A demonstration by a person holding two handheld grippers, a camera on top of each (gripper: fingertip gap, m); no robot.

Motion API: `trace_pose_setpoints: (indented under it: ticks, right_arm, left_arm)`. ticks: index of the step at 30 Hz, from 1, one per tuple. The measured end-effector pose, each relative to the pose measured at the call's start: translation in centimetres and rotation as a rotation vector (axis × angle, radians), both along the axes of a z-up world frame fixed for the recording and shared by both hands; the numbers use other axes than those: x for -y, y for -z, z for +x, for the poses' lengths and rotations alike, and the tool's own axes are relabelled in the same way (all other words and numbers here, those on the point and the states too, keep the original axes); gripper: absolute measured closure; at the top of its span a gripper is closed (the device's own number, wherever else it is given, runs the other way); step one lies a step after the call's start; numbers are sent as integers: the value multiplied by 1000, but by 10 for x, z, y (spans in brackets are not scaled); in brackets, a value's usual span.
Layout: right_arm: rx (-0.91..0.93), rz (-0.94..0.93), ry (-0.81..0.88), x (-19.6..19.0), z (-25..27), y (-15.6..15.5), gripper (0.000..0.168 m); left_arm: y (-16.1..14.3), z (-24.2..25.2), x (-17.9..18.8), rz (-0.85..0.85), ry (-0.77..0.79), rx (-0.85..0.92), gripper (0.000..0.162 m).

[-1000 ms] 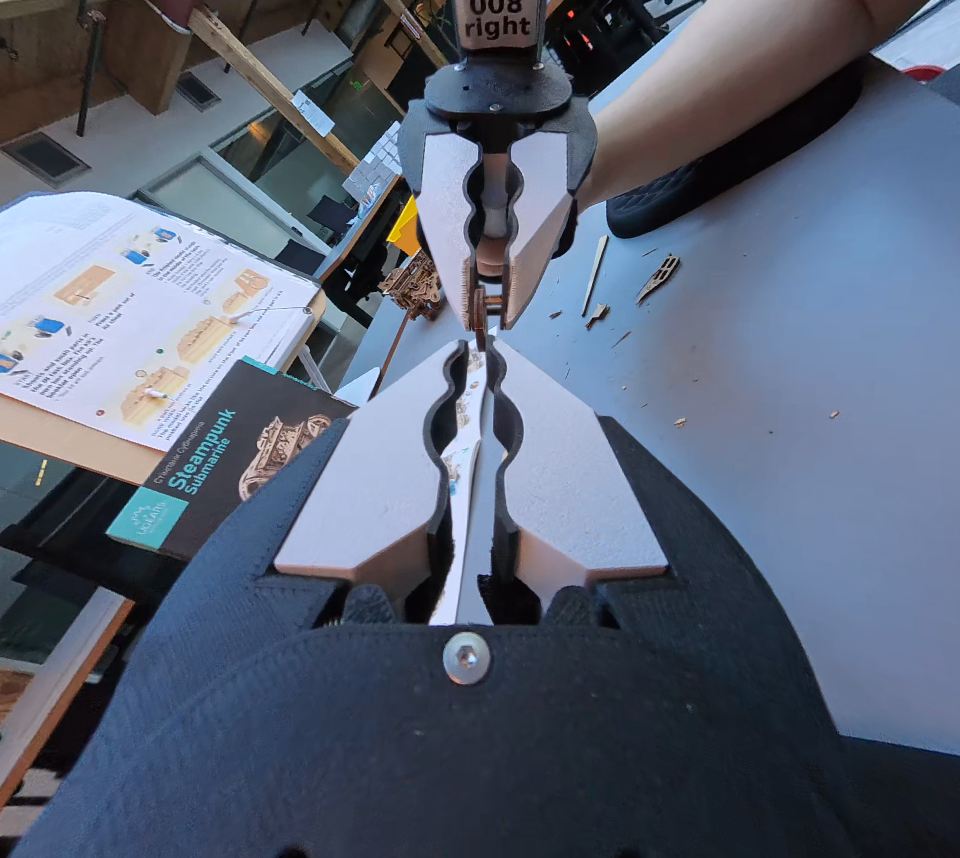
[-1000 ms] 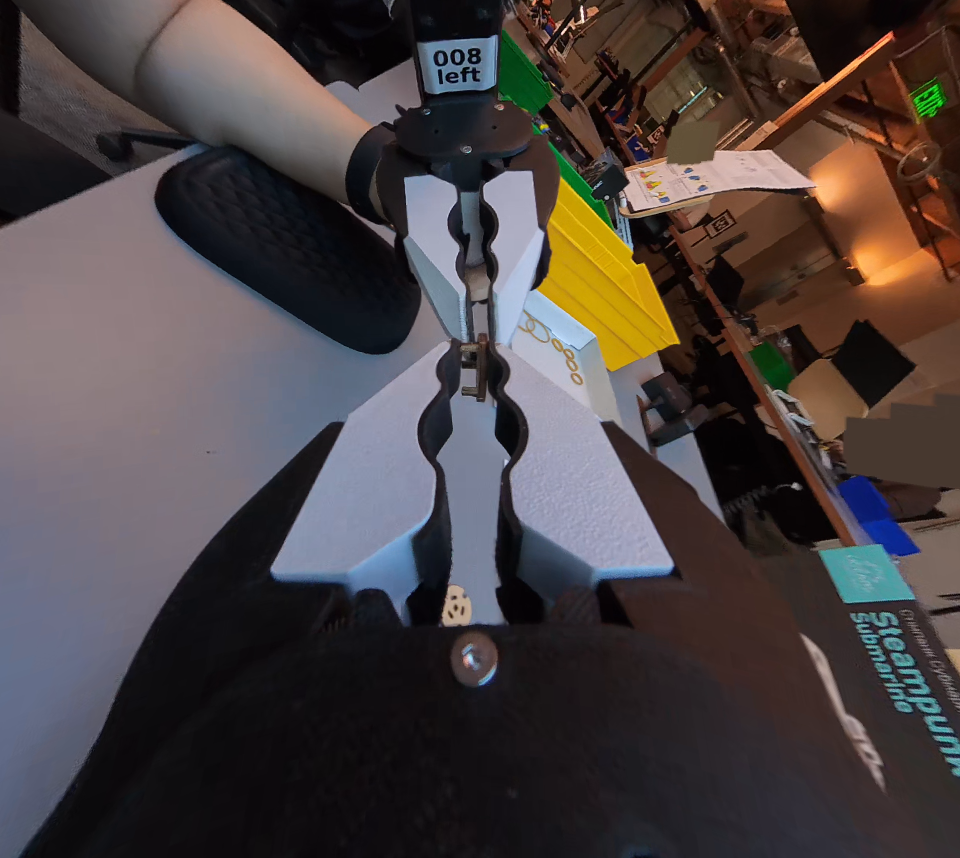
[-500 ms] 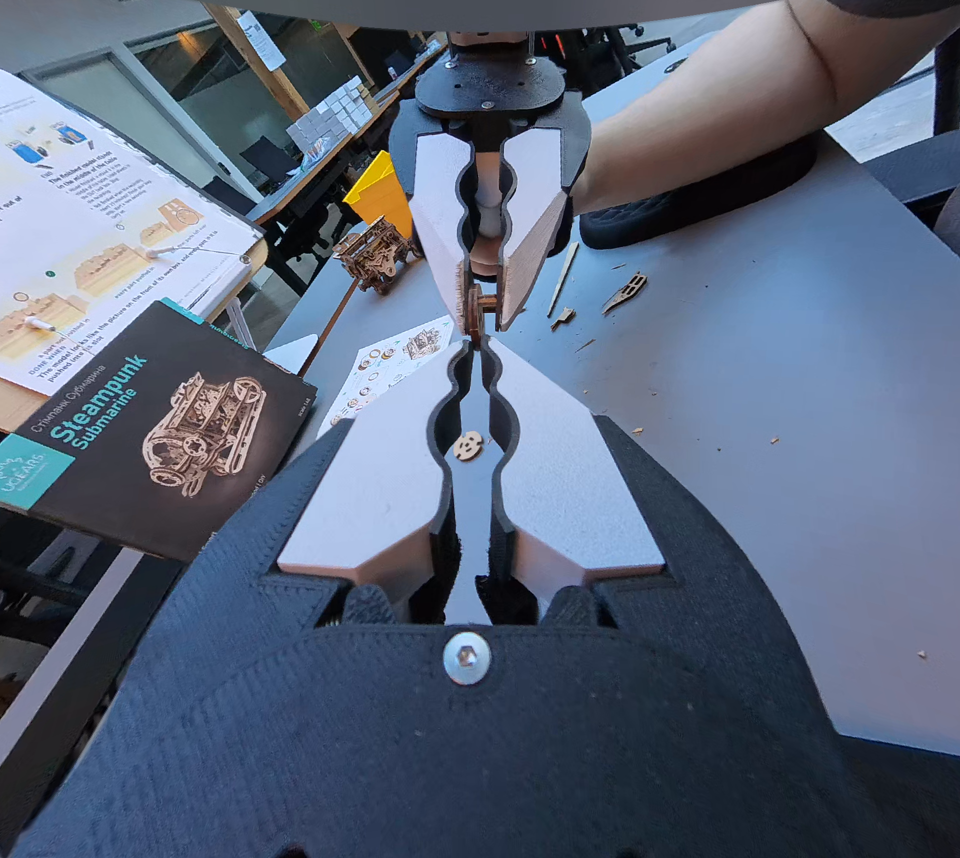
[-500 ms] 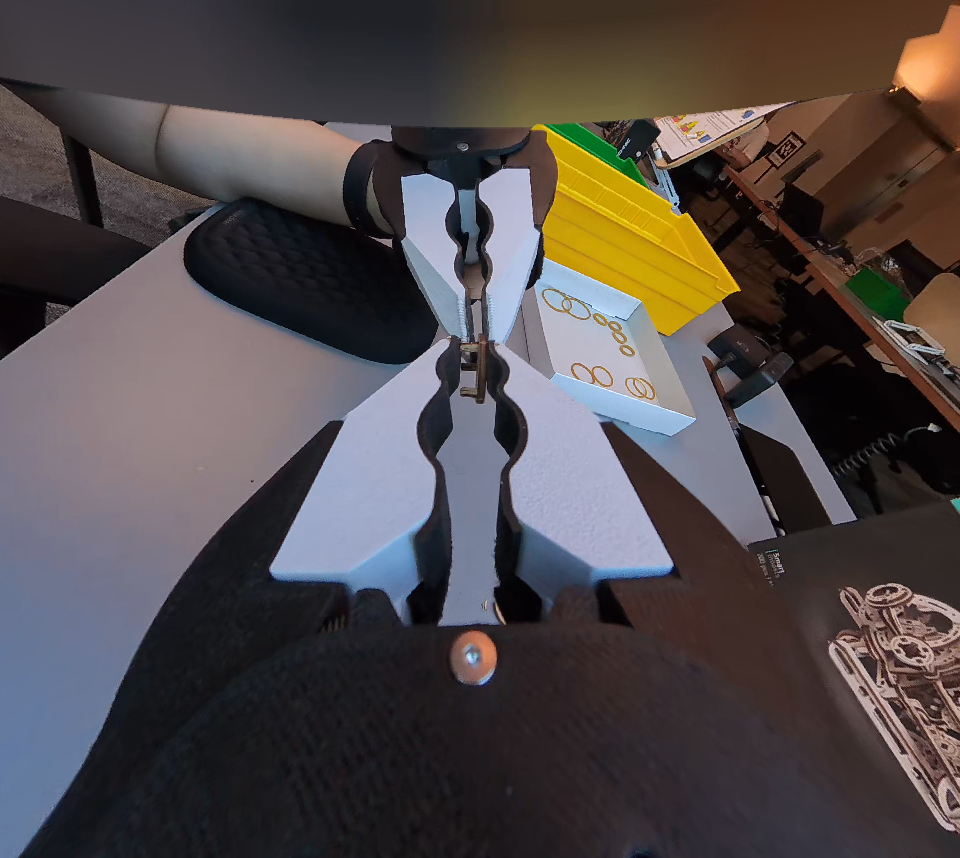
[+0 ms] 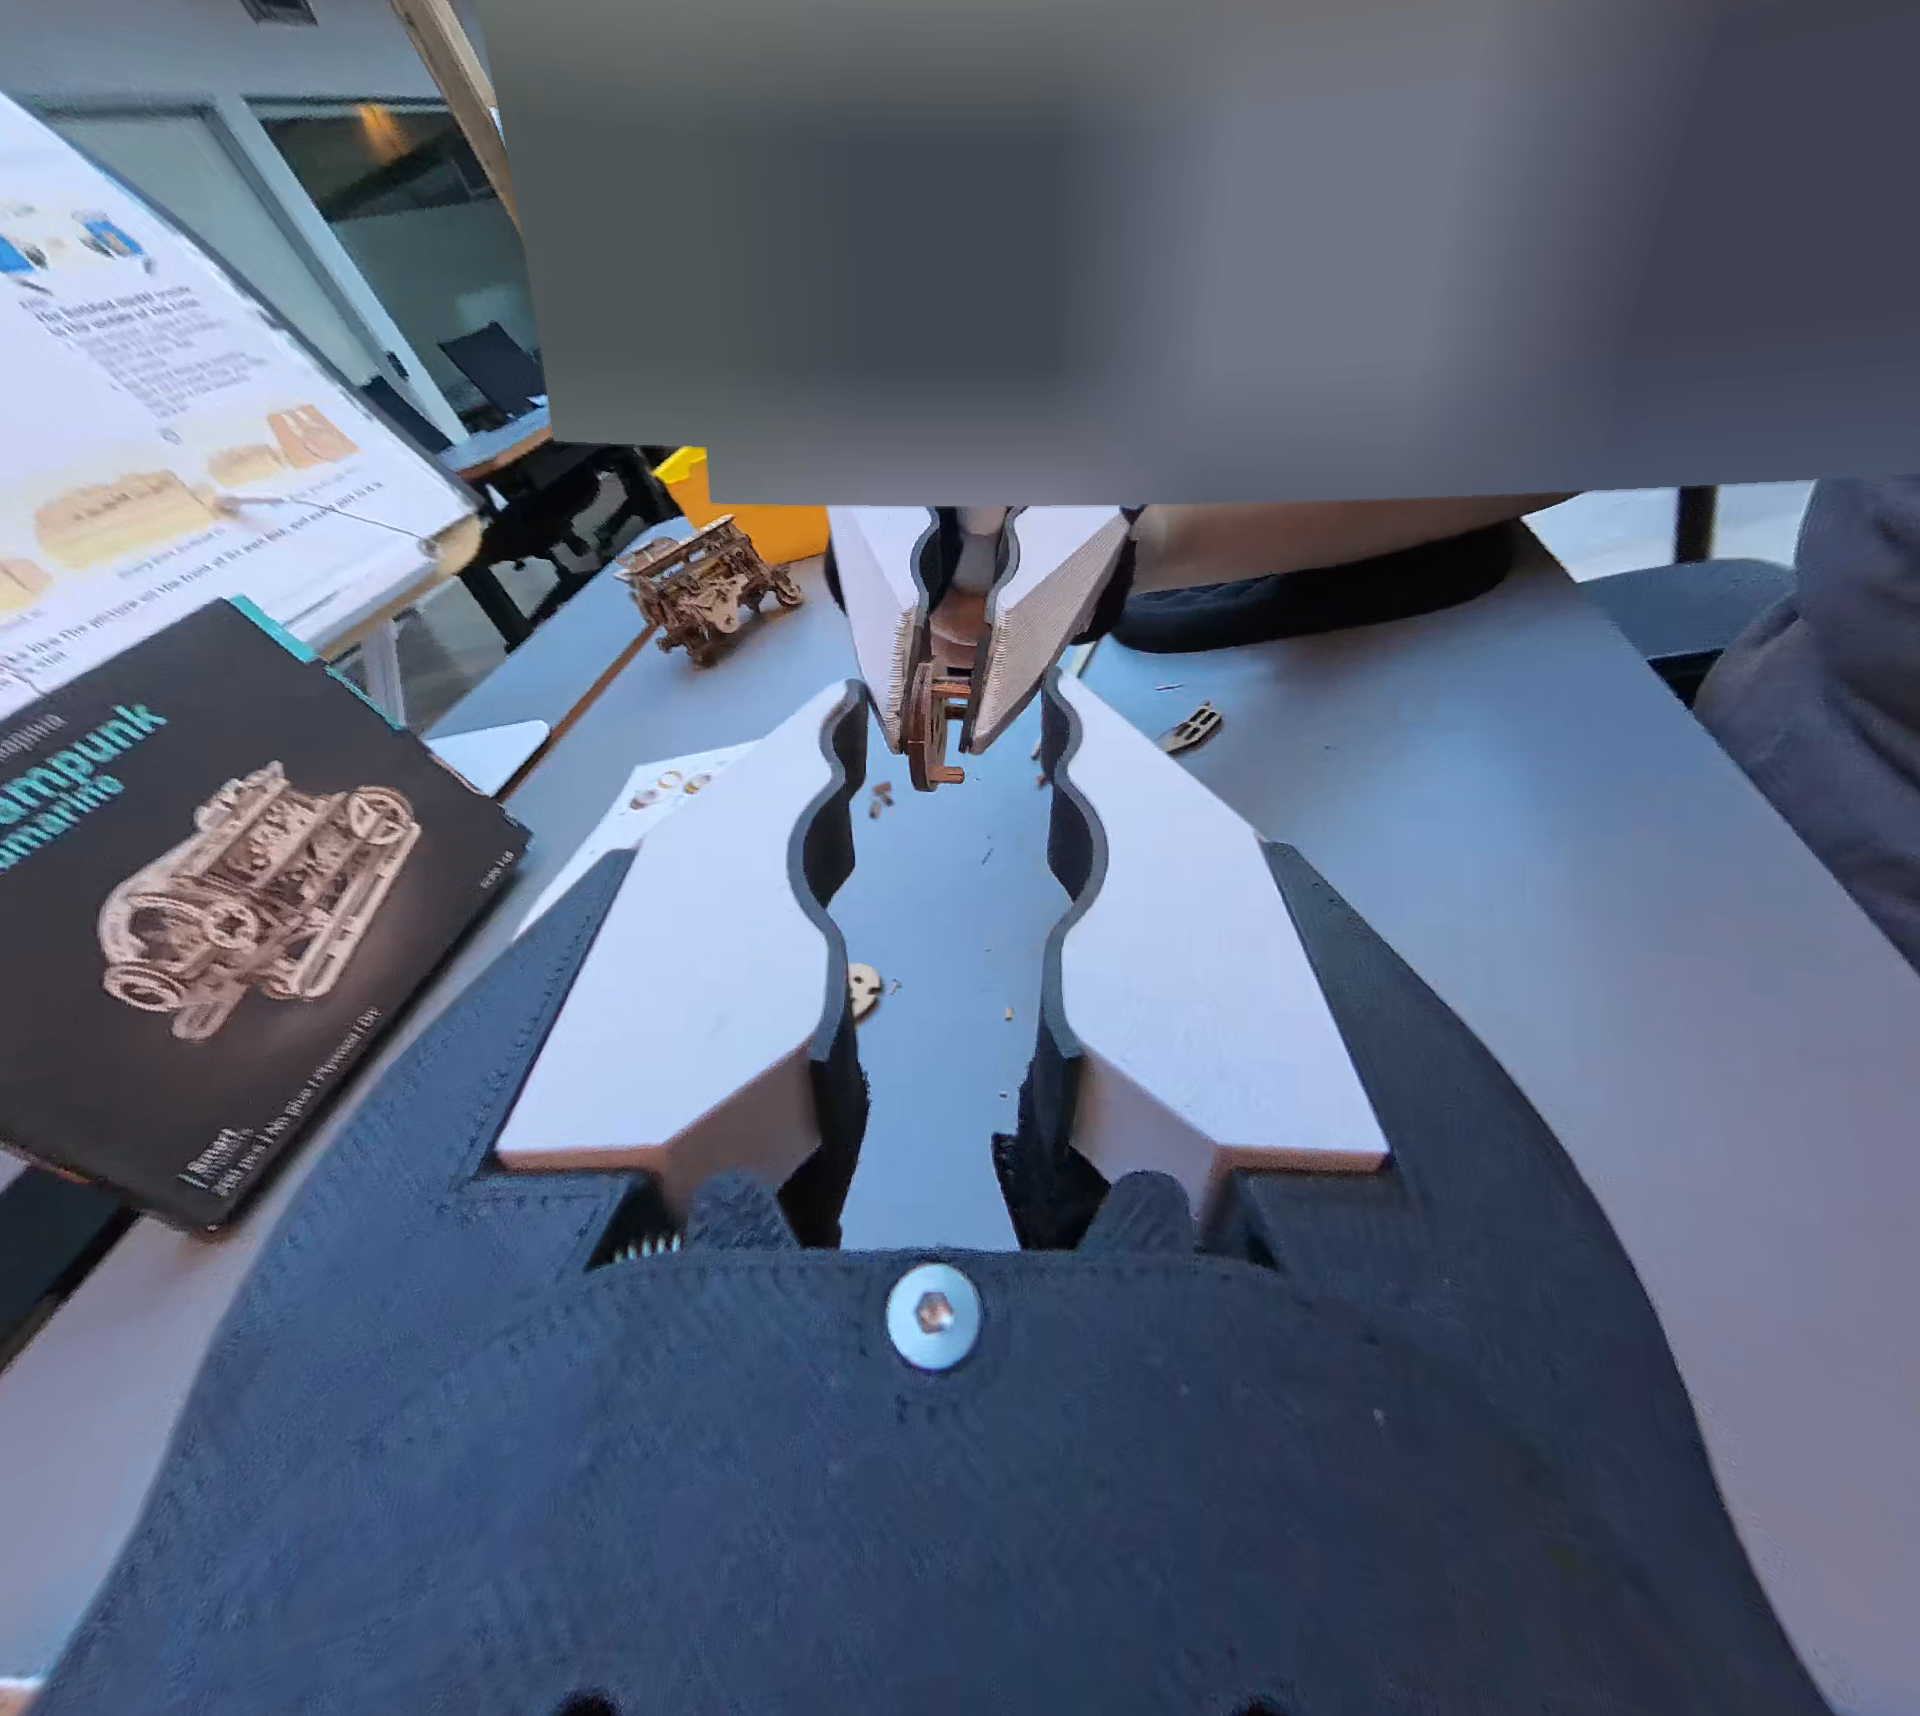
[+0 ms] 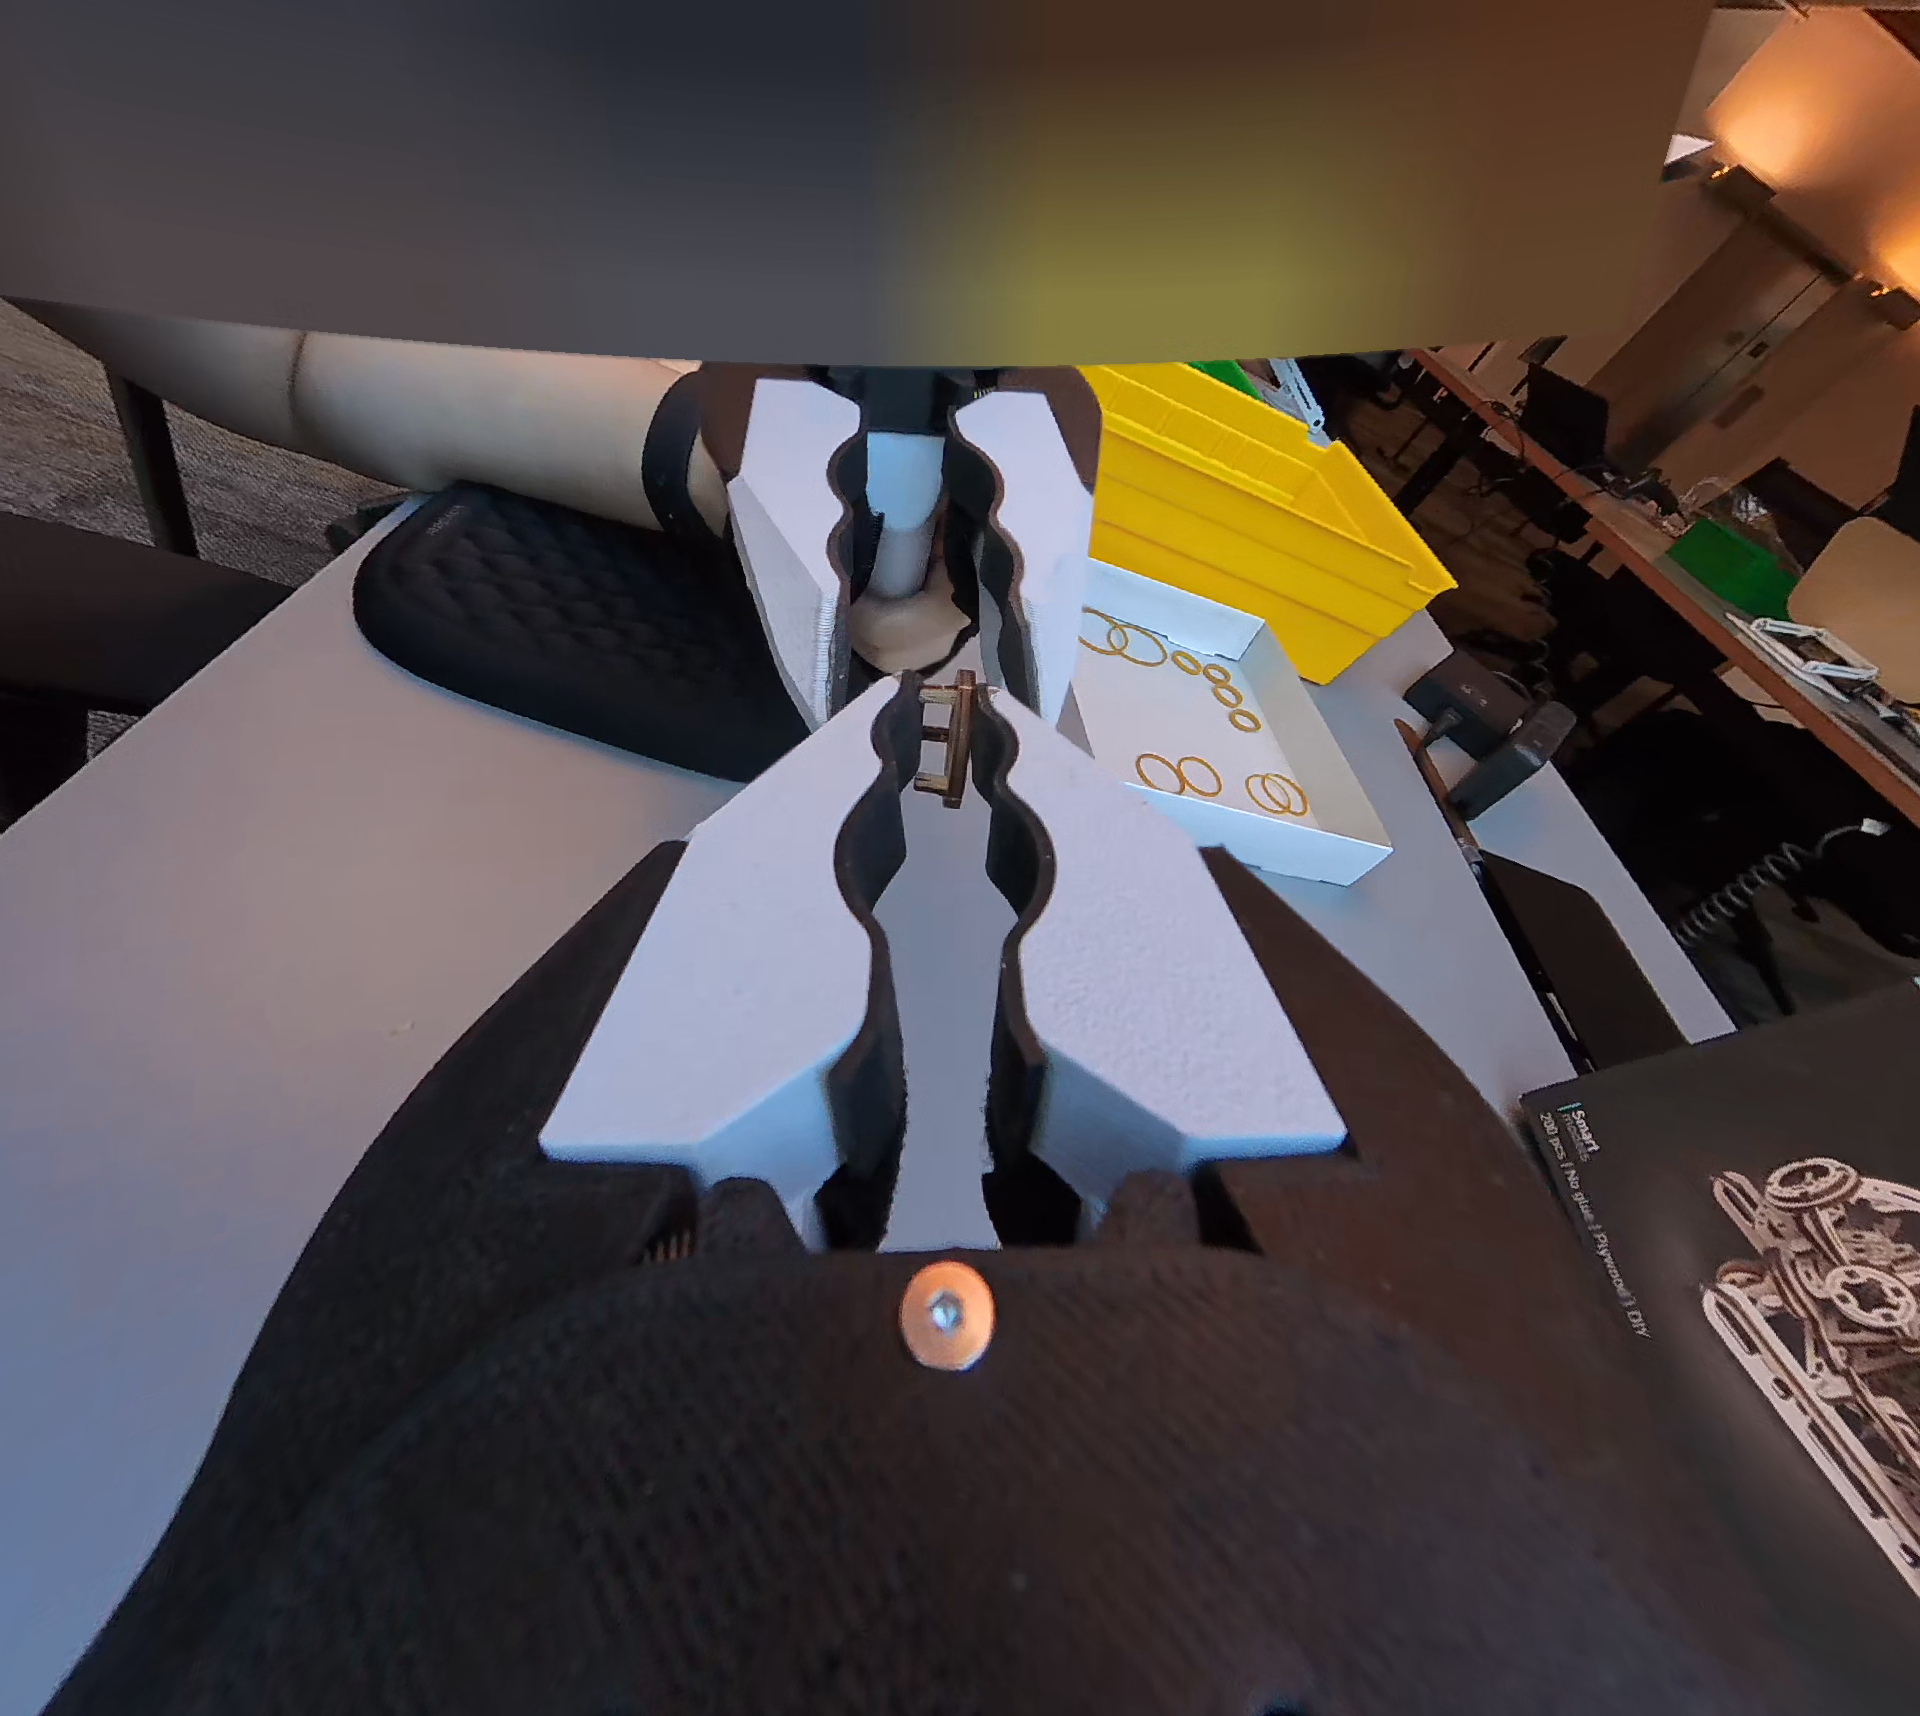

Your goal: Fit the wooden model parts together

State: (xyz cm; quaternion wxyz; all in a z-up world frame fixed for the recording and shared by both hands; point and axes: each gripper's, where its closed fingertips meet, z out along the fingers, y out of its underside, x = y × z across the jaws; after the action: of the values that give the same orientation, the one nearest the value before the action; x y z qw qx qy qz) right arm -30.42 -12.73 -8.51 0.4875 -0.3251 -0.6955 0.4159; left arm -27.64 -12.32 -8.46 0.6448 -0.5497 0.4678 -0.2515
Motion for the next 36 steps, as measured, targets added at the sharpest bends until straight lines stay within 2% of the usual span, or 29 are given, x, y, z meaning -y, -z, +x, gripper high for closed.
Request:
trace_pose_setpoints:
  ticks: [18,25,29,31,36]
  right_arm:
    - [-56,40,-16,3,3,-5,161]
    - [-112,49,-43,3,10,-15,160]
    - [-111,79,-61,3,12,-13,160]
    - [-97,94,-75,4,14,-11,160]
    - [-134,-42,-136,9,15,-19,160]
  left_arm:
    - [-4,2,2,9,8,17,131]
    - [-8,-5,6,9,36,32,150]
    - [-7,-4,6,59,12,-3,151]
    - [-7,-5,5,78,-1,-9,157]
    - [-5,-7,5,73,5,-21,155]
